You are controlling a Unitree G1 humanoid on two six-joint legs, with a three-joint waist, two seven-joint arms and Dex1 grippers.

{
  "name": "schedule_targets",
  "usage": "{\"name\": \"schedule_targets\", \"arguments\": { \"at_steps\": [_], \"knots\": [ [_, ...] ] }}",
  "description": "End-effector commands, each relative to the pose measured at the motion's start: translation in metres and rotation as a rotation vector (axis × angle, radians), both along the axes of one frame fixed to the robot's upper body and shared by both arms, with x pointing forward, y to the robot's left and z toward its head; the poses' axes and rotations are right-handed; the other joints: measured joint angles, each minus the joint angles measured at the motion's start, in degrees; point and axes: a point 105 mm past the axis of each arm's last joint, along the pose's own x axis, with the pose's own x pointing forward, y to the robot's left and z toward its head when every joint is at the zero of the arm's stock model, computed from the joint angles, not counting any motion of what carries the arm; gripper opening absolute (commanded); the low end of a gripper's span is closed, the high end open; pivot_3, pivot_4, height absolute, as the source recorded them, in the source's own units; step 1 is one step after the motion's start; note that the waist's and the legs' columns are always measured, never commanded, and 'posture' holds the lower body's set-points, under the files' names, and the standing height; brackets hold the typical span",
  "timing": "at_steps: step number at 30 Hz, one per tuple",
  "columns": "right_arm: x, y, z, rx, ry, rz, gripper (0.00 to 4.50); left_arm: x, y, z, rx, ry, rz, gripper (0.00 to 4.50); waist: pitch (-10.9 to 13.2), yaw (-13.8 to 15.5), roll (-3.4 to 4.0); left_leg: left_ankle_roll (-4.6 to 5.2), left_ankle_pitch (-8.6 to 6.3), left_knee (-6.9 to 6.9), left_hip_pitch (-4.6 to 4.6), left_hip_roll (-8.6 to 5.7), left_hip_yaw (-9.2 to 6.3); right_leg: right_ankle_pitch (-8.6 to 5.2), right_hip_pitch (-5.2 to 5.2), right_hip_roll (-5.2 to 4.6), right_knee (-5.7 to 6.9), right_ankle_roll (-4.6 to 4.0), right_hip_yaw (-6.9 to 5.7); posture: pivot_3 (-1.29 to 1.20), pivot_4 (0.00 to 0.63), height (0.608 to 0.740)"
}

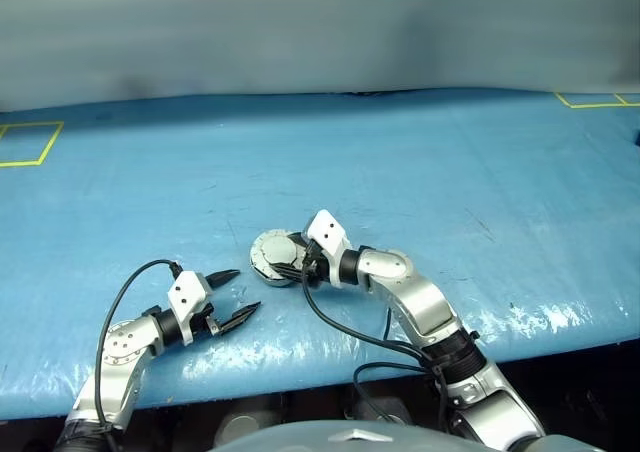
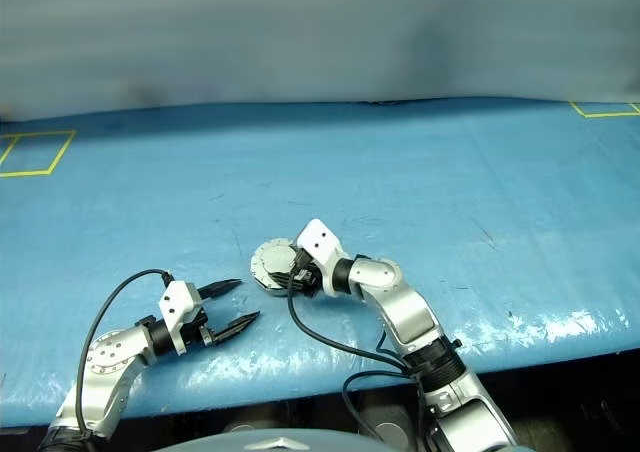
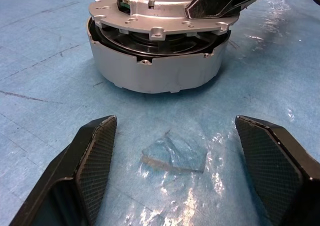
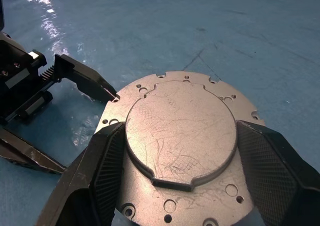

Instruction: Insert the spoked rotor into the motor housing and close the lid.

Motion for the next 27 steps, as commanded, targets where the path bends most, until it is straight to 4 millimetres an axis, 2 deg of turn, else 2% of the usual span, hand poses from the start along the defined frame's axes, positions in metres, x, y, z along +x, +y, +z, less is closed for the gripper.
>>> {"name": "schedule_targets", "arguments": {
  "at_steps": [1,5,17,22,27],
  "knots": [
    [-0.003,0.01,0.01,0.004,-0.038,0.018,3.06,0.0,0.001,0.003,-0.005,-0.024,0.001,4.05,0.0,-0.01,0.0,0.0,0.0,0.0,0.0,0.0,0.0,0.0,0.0,0.0,0.0,0.0,0.0,0.0,0.15,0.74],
    [0.0,0.008,-0.006,-0.078,-0.023,-0.024,3.06,0.001,0.001,0.003,-0.003,-0.026,0.003,4.05,0.0,-0.03,0.0,-0.02,0.01,0.0,0.0,0.01,0.0,0.0,-0.01,0.0,0.01,-0.01,0.0,0.0,0.15,0.74],
    [-0.002,-0.001,-0.031,-0.23,0.003,-0.045,3.06,0.001,0.002,0.003,-0.002,-0.027,0.005,4.05,-0.06,-0.02,0.01,-0.14,0.11,0.03,0.11,0.07,0.0,0.06,0.09,0.06,0.04,-0.06,-0.03,0.0,0.15,0.74],
    [-0.001,-0.007,-0.039,-0.288,0.022,-0.06,3.06,0.004,0.003,0.005,-0.017,-0.032,0.044,4.05,-0.15,0.02,0.02,-0.14,0.11,0.03,0.13,0.07,0.0,0.06,0.11,0.06,0.03,-0.06,-0.03,0.0,0.15,0.74],
    [0.0,-0.009,-0.041,-0.304,0.031,-0.06,3.06,0.016,0.001,0.016,-0.076,-0.054,0.093,4.05,-0.18,0.12,0.0,-0.14,0.12,0.04,0.22,0.08,0.0,0.06,0.22,0.06,0.03,-0.05,-0.04,0.0,0.15,0.74]
  ]
}}
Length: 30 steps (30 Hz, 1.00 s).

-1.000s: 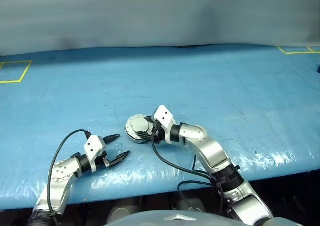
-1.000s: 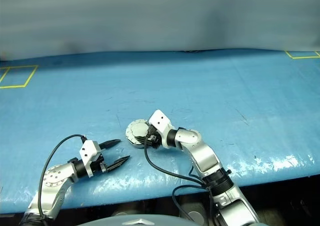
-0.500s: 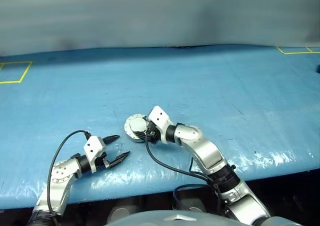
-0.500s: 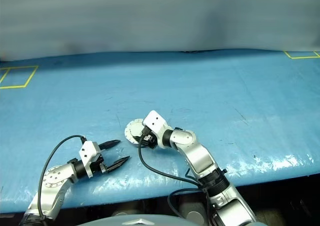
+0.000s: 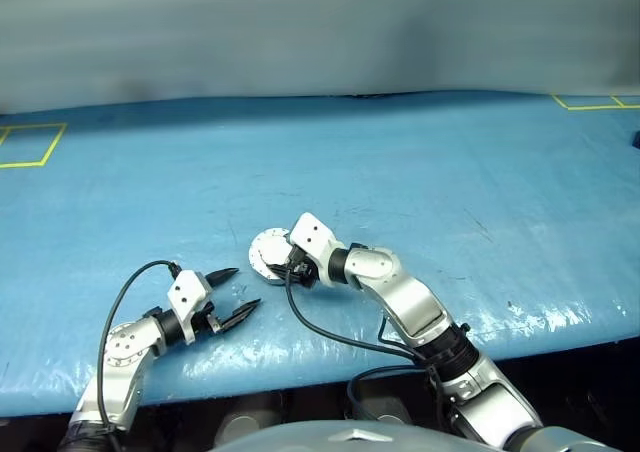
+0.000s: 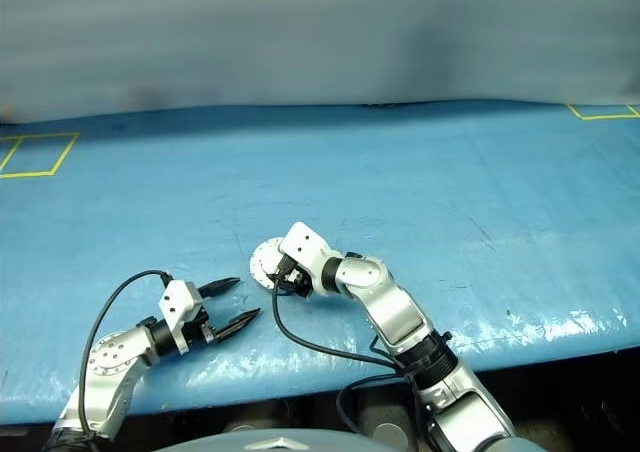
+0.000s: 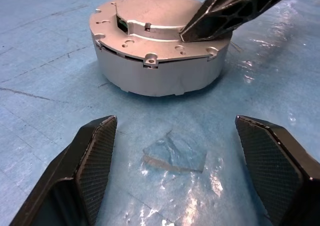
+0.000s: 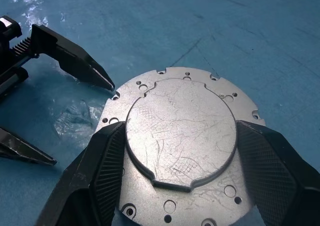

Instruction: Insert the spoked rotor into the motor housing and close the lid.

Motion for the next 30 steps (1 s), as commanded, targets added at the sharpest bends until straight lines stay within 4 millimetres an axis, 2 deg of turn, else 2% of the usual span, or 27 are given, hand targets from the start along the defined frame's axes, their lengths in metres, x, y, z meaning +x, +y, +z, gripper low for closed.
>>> {"name": "schedule_targets", "arguments": {
  "at_steps": [1,8,9,11,21,24,30],
  "knots": [
    [-0.003,-0.017,-0.033,-0.124,0.099,-0.054,3.06,0.012,0.002,0.019,-0.035,-0.059,0.036,4.05,-0.01,-0.01,-0.01,0.0,0.01,0.01,0.01,0.01,0.0,0.0,0.01,0.0,0.0,0.0,-0.01,0.0,0.15,0.74],
    [0.002,-0.02,-0.036,-0.115,0.131,-0.094,3.06,0.019,-0.002,0.031,-0.123,-0.073,0.05,4.05,0.0,0.01,0.02,-0.05,-0.03,-0.04,0.48,0.01,-0.03,-0.18,0.55,0.0,-0.11,0.27,-0.03,0.0,0.15,0.74],
    [0.002,-0.02,-0.036,-0.113,0.131,-0.092,3.06,0.02,-0.003,0.032,-0.126,-0.074,0.049,3.86,0.0,0.0,0.01,-0.22,-0.14,-0.05,0.59,0.01,-0.04,-0.21,0.66,-0.01,-0.12,0.28,-0.03,0.0,0.15,0.74],
    [0.002,-0.019,-0.035,-0.107,0.131,-0.09,3.06,0.023,-0.004,0.035,-0.156,-0.071,0.045,3.44,0.0,0.01,0.01,-0.23,-0.14,-0.05,0.65,0.02,-0.04,-0.23,0.73,-0.01,-0.11,0.3,-0.03,0.0,0.15,0.74],
    [0.002,-0.017,-0.033,-0.093,0.124,-0.096,3.06,0.036,-0.016,0.036,-0.119,-0.078,-0.001,0.1,0.0,0.03,0.01,-0.24,-0.13,-0.04,0.67,0.04,-0.05,-0.23,0.75,0.0,-0.11,0.29,-0.07,0.0,0.15,0.74],
    [0.002,-0.017,-0.032,-0.089,0.122,-0.096,3.06,0.036,-0.02,0.03,-0.085,-0.054,-0.022,0.05,0.0,0.0,0.01,-0.25,-0.13,-0.05,0.66,0.04,-0.05,-0.23,0.74,0.0,-0.12,0.29,-0.07,0.0,0.15,0.74],
    [0.003,-0.016,-0.026,-0.056,0.118,-0.106,3.06,0.024,-0.024,0.004,-0.001,0.055,-0.074,0.05,-0.02,0.06,0.04,-0.25,-0.14,-0.08,0.7,0.04,-0.07,-0.25,0.78,0.0,-0.13,0.28,-0.08,0.0,0.15,0.74]
  ]
}}
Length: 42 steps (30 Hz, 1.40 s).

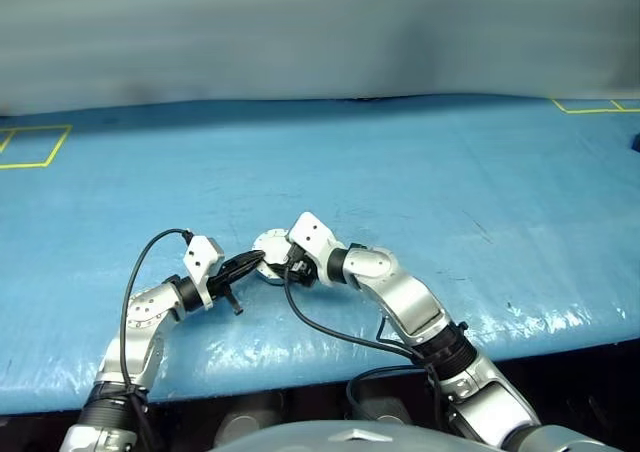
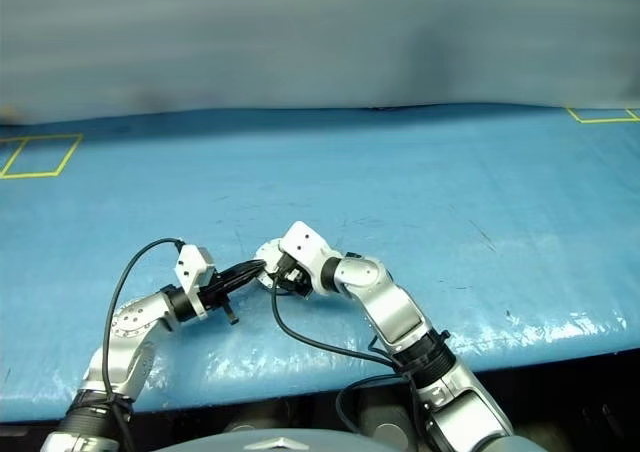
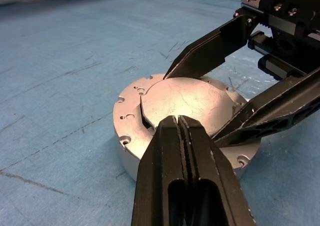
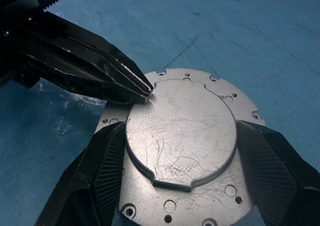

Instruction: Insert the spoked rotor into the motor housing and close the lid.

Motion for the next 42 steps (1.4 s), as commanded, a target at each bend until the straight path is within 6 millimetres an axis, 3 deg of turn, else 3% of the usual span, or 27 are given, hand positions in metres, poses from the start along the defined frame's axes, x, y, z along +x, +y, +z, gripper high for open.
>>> {"name": "schedule_targets", "arguments": {
  "at_steps": [1,9,13,14,24,32,39,42],
  "knots": [
    [-0.001,-0.014,-0.022,-0.042,0.097,-0.07,3.06,-0.012,-0.001,-0.023,0.049,0.089,-0.023,0.05,-0.02,0.01,0.0,0.0,0.0,0.0,0.02,0.0,0.0,0.0,0.03,-0.01,0.0,0.0,0.0,0.0,0.15,0.74],
    [0.001,-0.012,0.0,0.072,0.076,-0.081,3.06,-0.014,-0.002,-0.022,0.037,0.075,-0.024,0.05,-0.01,0.16,0.01,0.02,-0.02,-0.05,-0.02,0.0,-0.03,-0.05,0.03,-0.01,-0.11,0.03,-0.01,0.0,0.15,0.74],
    [-0.002,-0.014,0.006,0.087,0.077,-0.059,4.42,-0.015,-0.003,-0.021,0.032,0.069,-0.024,0.0,0.03,0.34,0.06,0.08,-0.05,-0.07,-0.1,-0.01,-0.06,-0.03,0.02,-0.02,-0.28,0.07,-0.05,0.0,0.15,0.74],
    [-0.003,-0.015,0.01,0.105,0.073,-0.058,4.47,-0.015,-0.004,-0.021,0.029,0.068,-0.025,0.0,0.04,0.35,0.08,0.08,-0.06,-0.07,-0.13,-0.01,-0.09,-0.01,0.03,-0.02,-0.35,0.1,-0.09,0.0,0.15,0.74],
    [-0.003,-0.03,0.039,0.326,0.163,-0.147,4.47,-0.016,-0.006,-0.021,0.013,0.059,-0.025,0.0,0.12,0.87,0.2,0.19,-0.11,-0.12,-0.57,-0.02,-0.16,0.24,-0.22,-0.02,-0.75,0.02,-0.14,0.0,0.15,0.74],
    [-0.003,-0.051,0.015,0.529,0.515,-0.308,4.47,-0.017,-0.006,-0.021,0.015,0.058,-0.024,0.0,0.16,1.41,0.28,0.29,-0.18,-0.12,-0.73,-0.04,-0.16,0.29,-0.33,-0.04,-0.85,-0.06,-0.15,0.0,0.15,0.74],
    [-0.011,-0.048,0.004,0.66,0.725,-0.324,4.47,-0.018,-0.005,-0.022,0.021,0.059,-0.025,0.0,0.23,1.34,0.4,0.3,-0.18,-0.13,-0.75,-0.04,-0.15,0.29,-0.34,-0.04,-0.84,-0.07,-0.14,0.0,0.15,0.74],
    [-0.013,-0.044,0.002,0.692,0.764,-0.307,3.81,-0.018,-0.005,-0.022,0.022,0.06,-0.025,0.0,0.24,1.32,0.42,0.3,-0.18,-0.13,-0.75,-0.03,-0.15,0.29,-0.34,-0.04,-0.84,-0.07,-0.14,0.0,0.15,0.74]
  ]
}}
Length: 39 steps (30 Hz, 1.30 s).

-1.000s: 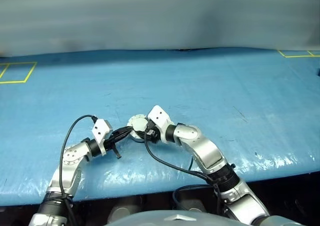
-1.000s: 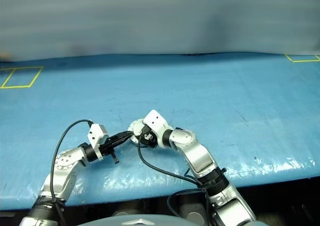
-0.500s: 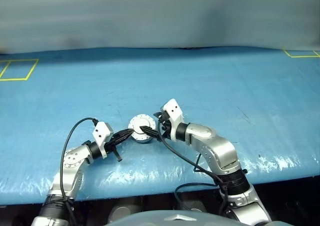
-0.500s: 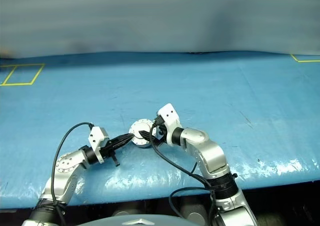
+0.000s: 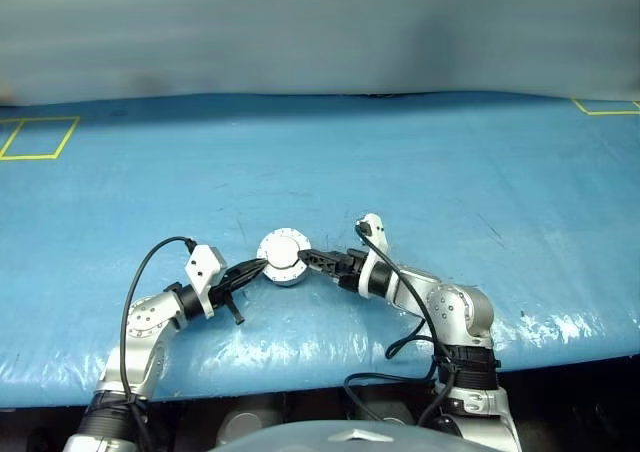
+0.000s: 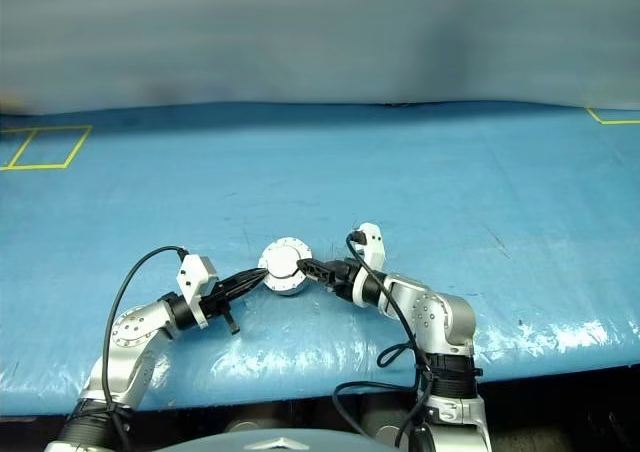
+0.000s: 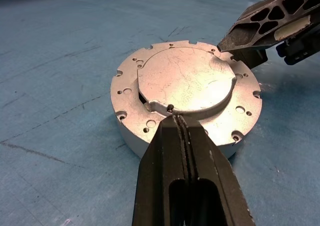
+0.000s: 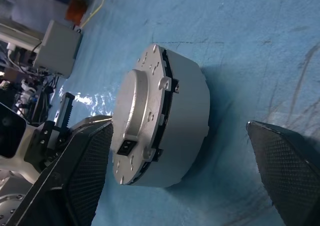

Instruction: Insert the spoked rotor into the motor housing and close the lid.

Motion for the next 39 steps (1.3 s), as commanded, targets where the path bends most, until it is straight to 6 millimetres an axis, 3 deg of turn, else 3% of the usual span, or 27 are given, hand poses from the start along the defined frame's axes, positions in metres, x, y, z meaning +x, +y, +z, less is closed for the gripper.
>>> {"name": "schedule_targets", "arguments": {
  "at_steps": [1,8,15,18,23,27,30,35,39],
  "knots": [
    [-0.002,0.008,0.01,0.094,0.001,0.022,3.51,-0.007,-0.001,-0.015,0.032,0.061,-0.014,0.0,0.0,0.0,0.01,0.0,0.0,0.0,0.0,0.0,0.0,0.0,0.0,0.0,0.0,0.0,0.0,0.0,0.15,0.74],
    [-0.001,0.01,0.011,0.129,0.017,0.016,1.32,-0.007,-0.002,-0.016,0.032,0.064,-0.011,0.0,0.03,0.02,0.06,0.02,0.0,0.01,-0.02,-0.02,0.01,0.01,-0.01,-0.01,-0.01,0.01,0.0,0.0,0.15,0.74],
    [-0.001,0.01,0.009,0.114,0.016,0.018,1.15,0.0,0.002,-0.012,-0.006,0.061,0.053,0.0,0.04,0.03,0.07,0.01,0.0,0.02,-0.02,-0.01,0.0,0.0,0.0,-0.01,0.0,0.02,-0.01,0.0,0.15,0.74],
    [0.003,0.008,0.011,0.126,0.017,-0.014,1.15,0.009,0.006,0.001,-0.135,0.069,0.141,0.0,0.04,0.01,0.07,0.02,0.0,0.05,-0.02,-0.01,0.0,0.02,0.0,-0.01,0.0,0.05,-0.01,0.0,0.15,0.74],
    [0.014,0.002,0.029,0.273,0.018,-0.09,1.15,0.015,0.015,0.024,-0.407,0.125,0.22,0.0,0.13,-0.42,0.04,0.14,0.07,0.08,-0.14,0.0,0.0,0.02,-0.12,0.0,0.03,0.08,-0.03,0.0,0.15,0.74],
    [0.019,-0.001,0.043,0.344,-0.001,-0.12,1.15,0.017,0.023,0.031,-0.477,0.1,0.269,0.0,0.14,-0.89,0.03,0.22,0.18,0.07,-0.43,-0.02,0.03,0.05,-0.48,0.0,0.04,0.05,0.02,0.0,0.15,0.74],
    [0.024,0.0,0.058,0.406,-0.015,-0.143,1.15,0.025,0.032,0.044,-0.59,0.053,0.343,0.65,0.14,-1.38,0.03,0.09,0.25,0.04,-0.64,-0.03,0.09,0.06,-0.66,0.0,0.07,0.04,0.09,0.0,0.15,0.74],
    [0.026,0.006,0.08,0.499,-0.039,-0.138,1.15,0.027,0.027,0.068,-0.861,0.093,0.317,2.3,0.14,-1.89,0.03,0.09,0.26,0.11,-1.06,-0.02,0.1,0.09,-0.87,0.0,0.13,0.03,0.1,0.0,0.15,0.74],
    [0.022,0.012,0.089,0.528,-0.05,-0.107,1.15,0.027,0.022,0.076,-0.95,0.148,0.276,3.67,0.14,-1.98,0.03,0.13,0.23,0.15,-1.09,-0.03,0.11,0.09,-0.87,0.0,0.12,0.03,0.1,0.0,0.15,0.74]
  ]
}}
